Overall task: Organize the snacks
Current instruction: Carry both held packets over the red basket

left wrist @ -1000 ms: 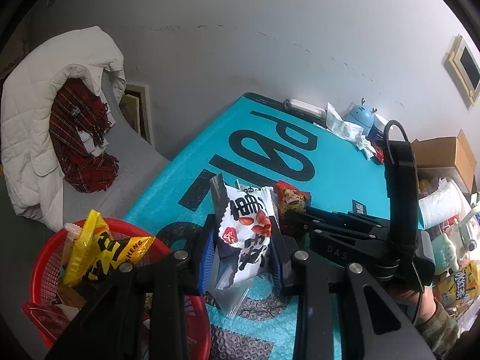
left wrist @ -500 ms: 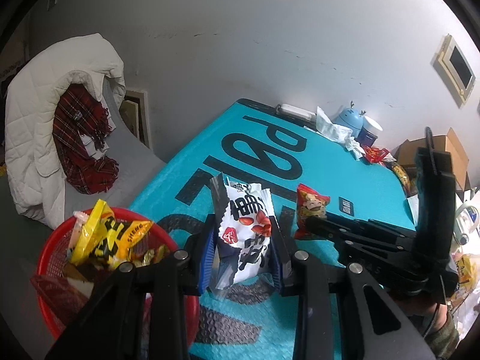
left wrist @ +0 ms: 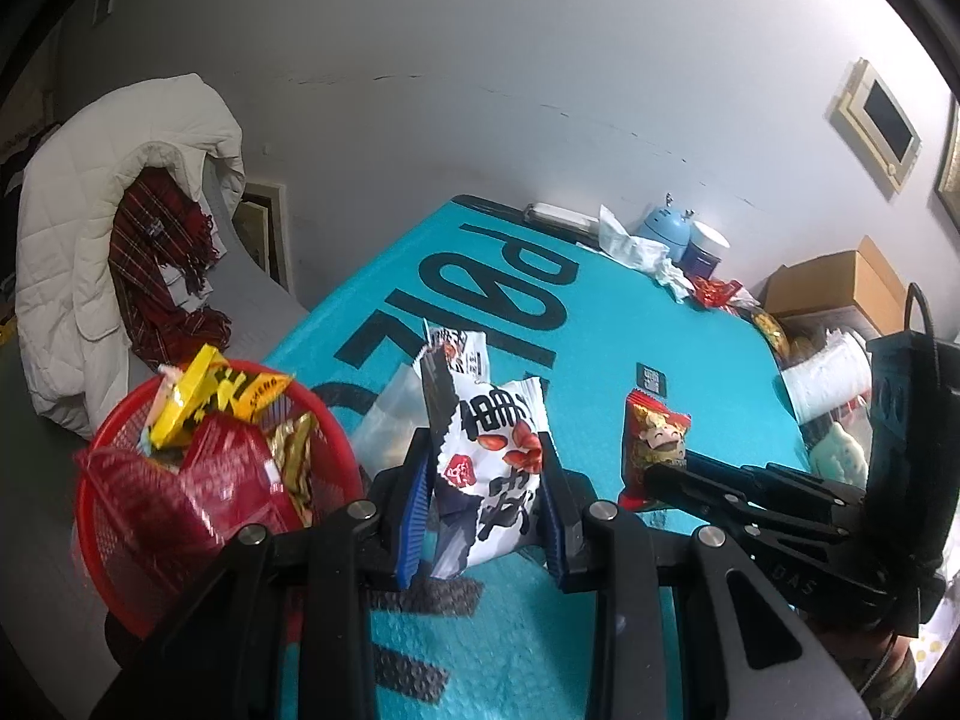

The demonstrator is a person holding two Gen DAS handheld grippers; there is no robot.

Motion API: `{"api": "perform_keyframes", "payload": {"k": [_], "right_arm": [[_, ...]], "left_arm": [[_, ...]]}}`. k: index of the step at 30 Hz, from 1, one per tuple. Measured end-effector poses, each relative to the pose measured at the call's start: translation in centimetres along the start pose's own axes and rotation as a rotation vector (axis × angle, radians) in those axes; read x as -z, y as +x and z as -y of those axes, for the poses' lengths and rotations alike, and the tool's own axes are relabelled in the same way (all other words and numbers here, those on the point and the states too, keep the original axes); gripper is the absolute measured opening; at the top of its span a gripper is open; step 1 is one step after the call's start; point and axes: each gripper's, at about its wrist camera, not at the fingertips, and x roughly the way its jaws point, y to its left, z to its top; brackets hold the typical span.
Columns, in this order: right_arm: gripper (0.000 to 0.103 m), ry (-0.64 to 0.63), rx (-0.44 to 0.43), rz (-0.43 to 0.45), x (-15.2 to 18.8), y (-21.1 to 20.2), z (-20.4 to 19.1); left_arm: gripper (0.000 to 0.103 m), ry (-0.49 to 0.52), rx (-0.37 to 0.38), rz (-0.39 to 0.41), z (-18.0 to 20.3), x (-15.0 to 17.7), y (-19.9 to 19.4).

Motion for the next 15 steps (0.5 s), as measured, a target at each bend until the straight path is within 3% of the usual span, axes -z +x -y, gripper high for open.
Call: {"api": "perform_keyframes", "payload": {"k": [15], "right_arm": [[0.026, -0.046, -0.081, -0.019, 4.4, -2.5, -3.1]], "left_arm": [[0.031, -0.027, 0.018, -0.008, 0.1, 4.4, -3.6]]}}
